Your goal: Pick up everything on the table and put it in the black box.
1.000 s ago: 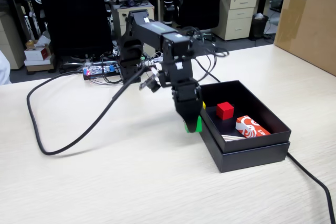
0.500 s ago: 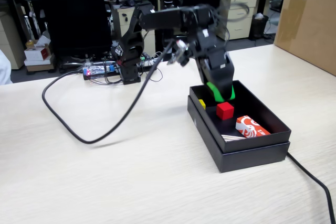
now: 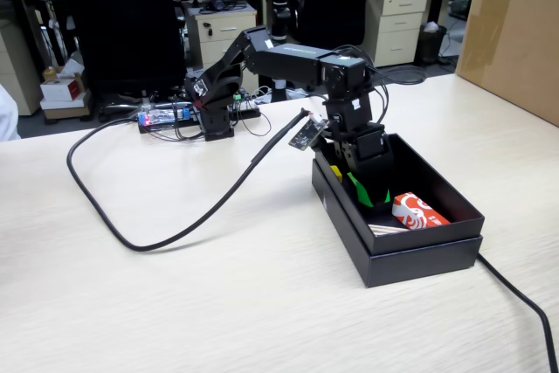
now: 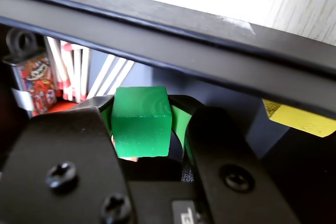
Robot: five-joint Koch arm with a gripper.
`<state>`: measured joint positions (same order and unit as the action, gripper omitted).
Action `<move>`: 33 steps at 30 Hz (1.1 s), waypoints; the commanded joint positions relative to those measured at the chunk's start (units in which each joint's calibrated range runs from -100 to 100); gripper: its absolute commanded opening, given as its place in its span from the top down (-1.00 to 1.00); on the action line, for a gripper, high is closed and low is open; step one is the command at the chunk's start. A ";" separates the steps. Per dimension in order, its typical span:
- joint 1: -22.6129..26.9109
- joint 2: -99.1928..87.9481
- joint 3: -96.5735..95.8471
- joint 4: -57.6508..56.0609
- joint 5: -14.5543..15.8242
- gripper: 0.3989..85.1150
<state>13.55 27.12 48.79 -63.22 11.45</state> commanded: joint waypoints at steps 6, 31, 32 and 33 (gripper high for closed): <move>0.88 -0.21 0.08 0.80 -0.34 0.72; -9.82 -83.98 -42.63 8.92 -9.13 -0.16; -10.35 -86.96 -46.61 10.13 -9.18 -0.17; -11.04 -89.94 -51.15 12.12 -9.38 -0.16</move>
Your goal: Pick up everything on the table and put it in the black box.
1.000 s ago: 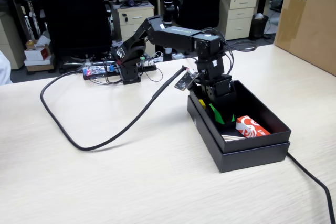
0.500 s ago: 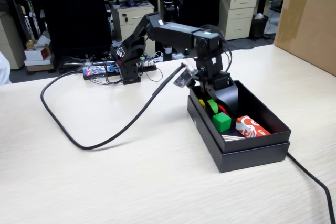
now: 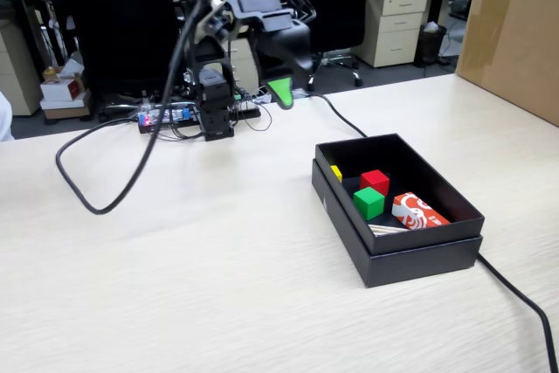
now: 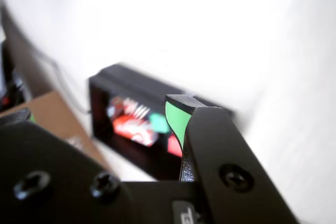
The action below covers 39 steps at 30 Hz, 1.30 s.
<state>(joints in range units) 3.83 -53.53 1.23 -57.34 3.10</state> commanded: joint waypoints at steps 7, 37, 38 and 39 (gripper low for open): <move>-3.91 -32.59 -34.78 15.48 -1.56 -0.21; -5.42 -44.29 -98.69 62.30 -5.81 -0.16; -5.47 -44.29 -98.69 62.30 -5.81 -0.16; -5.47 -44.29 -98.69 62.30 -5.81 -0.16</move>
